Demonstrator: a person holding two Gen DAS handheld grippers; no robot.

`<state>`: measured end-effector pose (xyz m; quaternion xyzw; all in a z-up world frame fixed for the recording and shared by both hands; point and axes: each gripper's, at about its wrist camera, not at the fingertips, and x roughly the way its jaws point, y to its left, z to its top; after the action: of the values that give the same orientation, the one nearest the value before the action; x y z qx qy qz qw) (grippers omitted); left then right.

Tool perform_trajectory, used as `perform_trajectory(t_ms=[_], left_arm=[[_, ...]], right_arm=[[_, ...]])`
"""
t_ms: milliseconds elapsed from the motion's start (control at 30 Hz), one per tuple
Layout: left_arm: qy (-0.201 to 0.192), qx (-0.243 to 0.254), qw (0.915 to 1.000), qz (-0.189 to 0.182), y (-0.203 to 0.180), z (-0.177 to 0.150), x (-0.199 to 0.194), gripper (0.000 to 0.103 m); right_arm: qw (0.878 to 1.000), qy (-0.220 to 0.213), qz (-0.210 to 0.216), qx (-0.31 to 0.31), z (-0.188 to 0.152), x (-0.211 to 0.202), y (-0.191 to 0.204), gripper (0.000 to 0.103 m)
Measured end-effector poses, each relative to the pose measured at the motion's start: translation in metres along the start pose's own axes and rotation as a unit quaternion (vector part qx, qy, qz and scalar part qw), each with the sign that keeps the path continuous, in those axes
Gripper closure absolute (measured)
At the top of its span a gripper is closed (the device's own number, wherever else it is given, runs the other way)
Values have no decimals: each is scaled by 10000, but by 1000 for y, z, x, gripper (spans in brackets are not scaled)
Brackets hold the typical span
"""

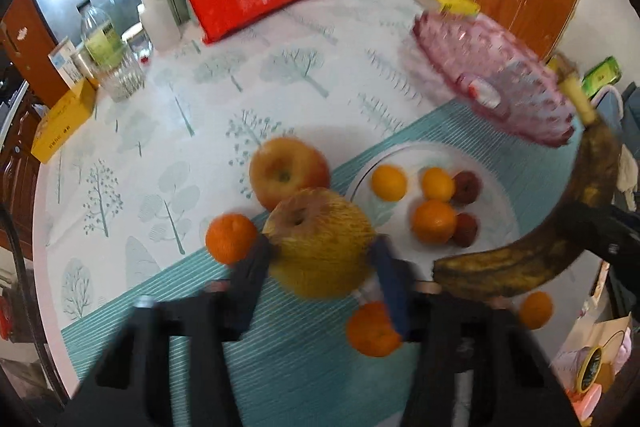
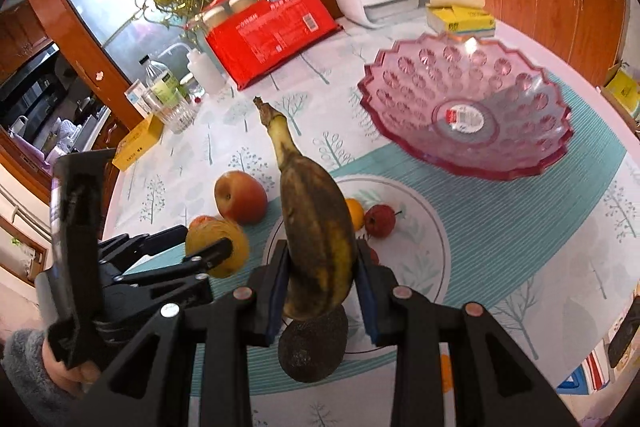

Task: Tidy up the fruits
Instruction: 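Lift the banana with the right tool while the left tool lifts the pear toward the pink bowl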

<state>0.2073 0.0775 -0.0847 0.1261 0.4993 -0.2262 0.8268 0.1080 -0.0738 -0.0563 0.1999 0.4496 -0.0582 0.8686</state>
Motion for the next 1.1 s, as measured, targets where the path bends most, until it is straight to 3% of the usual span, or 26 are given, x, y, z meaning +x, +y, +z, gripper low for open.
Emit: perform_trajectory(t_ms=[33, 167, 300, 367, 400, 467, 500, 633, 900, 1100], left_arm=[[-48, -13, 10000, -82, -3, 3, -9, 101], [-340, -7, 9994, 55, -12, 14, -27, 102], [-41, -280, 9996, -70, -10, 19, -13, 96], [209, -262, 9993, -133, -15, 17, -2, 72], [227, -224, 9994, -108, -19, 14, 1, 66], [241, -170, 9995, 62, -26, 10, 9, 40], [259, -168, 9995, 103, -28, 8, 13, 38], [424, -259, 9987, 122, -33, 6, 32, 37], [601, -305, 9963, 542, -34, 13, 68, 33], [517, -491, 9958, 576, -29, 21, 85, 29]], right_arm=[[10000, -59, -1, -22, 2, -6, -1, 71], [9997, -224, -29, -127, 9, -21, -4, 71], [9994, -277, 31, -190, 16, -29, -10, 71], [9995, -248, 41, -175, 19, -29, -16, 71], [9996, -226, 43, -156, 19, -27, -19, 71], [9998, -169, 17, -116, 20, -24, -27, 71], [9998, -141, 1, -102, 20, -23, -30, 71], [10000, -37, 9, -36, 18, -19, -44, 71], [10000, 53, 22, 72, 18, -14, -60, 71], [9999, 103, 2, 114, 20, -10, -65, 72]])
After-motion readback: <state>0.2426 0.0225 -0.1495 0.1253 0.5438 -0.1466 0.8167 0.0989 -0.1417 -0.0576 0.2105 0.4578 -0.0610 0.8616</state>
